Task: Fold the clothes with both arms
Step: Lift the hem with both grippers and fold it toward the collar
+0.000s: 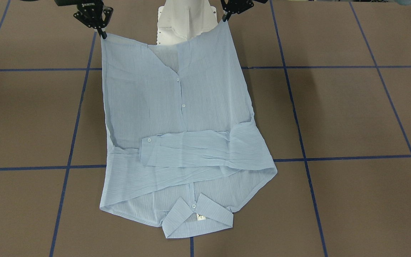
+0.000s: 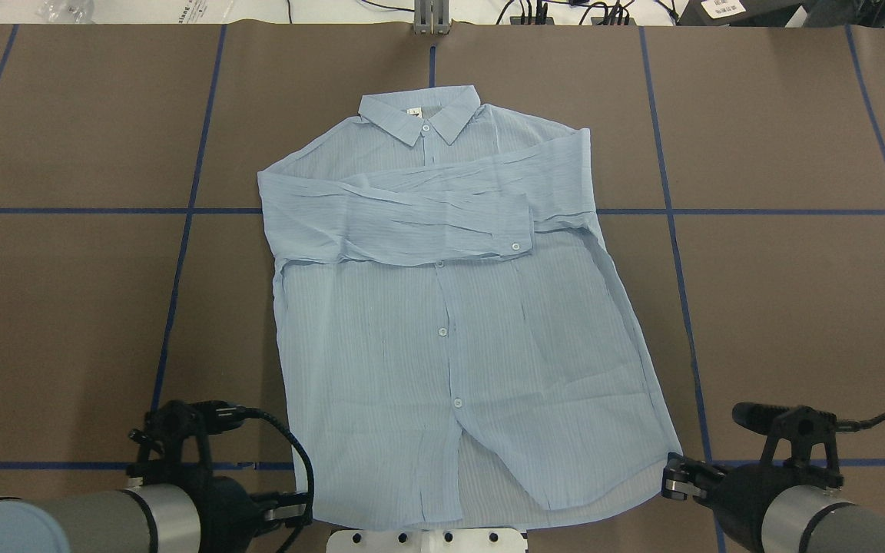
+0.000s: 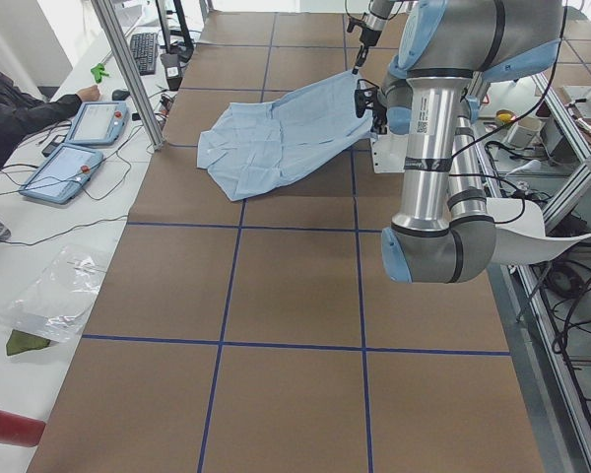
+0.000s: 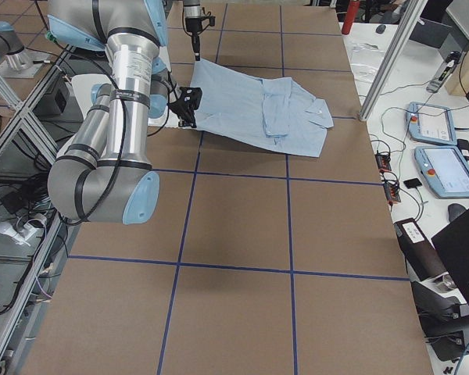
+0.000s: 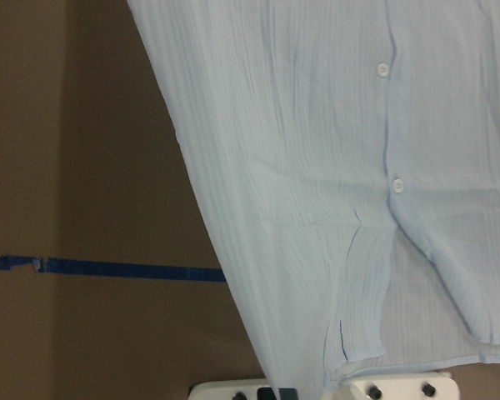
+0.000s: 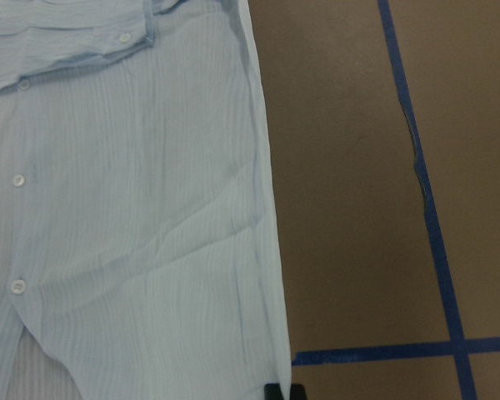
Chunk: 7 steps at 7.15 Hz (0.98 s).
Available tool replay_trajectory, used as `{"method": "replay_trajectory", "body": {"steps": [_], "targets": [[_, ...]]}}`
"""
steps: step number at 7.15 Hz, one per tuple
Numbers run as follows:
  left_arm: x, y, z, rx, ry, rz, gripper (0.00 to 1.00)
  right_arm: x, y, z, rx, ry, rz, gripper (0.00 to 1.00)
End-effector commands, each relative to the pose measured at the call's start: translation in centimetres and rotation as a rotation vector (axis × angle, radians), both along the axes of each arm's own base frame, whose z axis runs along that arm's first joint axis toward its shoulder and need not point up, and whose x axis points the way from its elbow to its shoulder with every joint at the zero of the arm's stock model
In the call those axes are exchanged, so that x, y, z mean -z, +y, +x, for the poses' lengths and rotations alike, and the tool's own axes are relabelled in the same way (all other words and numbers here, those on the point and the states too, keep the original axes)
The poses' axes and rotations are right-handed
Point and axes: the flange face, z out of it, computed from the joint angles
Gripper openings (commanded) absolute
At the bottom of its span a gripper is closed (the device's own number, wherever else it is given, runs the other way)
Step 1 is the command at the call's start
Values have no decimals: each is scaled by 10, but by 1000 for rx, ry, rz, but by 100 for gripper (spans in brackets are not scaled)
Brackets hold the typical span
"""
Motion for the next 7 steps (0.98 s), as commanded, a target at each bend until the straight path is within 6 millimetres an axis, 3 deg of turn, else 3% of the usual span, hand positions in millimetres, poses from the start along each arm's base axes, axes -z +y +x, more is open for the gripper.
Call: {"method": "replay_trajectory", "body": {"steps": [1,2,4,5,6,7], "targets": [[27,-17,-64,-57,41,2,0,42,-11,40,28,-19,-83,0],[25,-32,-60,-45,23,57,0,43,-18,36,12,9,-80,0],[5,-78,-6,33,-84,58,0,60,-60,-14,-57,18,-35,0],[2,-120,12,101,-130,99,0,77,-98,-26,-118,27,-2,0],[-5,-156,18,172,-174,107,0,96,-140,-23,-164,25,21,0],[-7,-182,24,245,-206,115,0,101,-186,-37,-217,39,-7,0]]}}
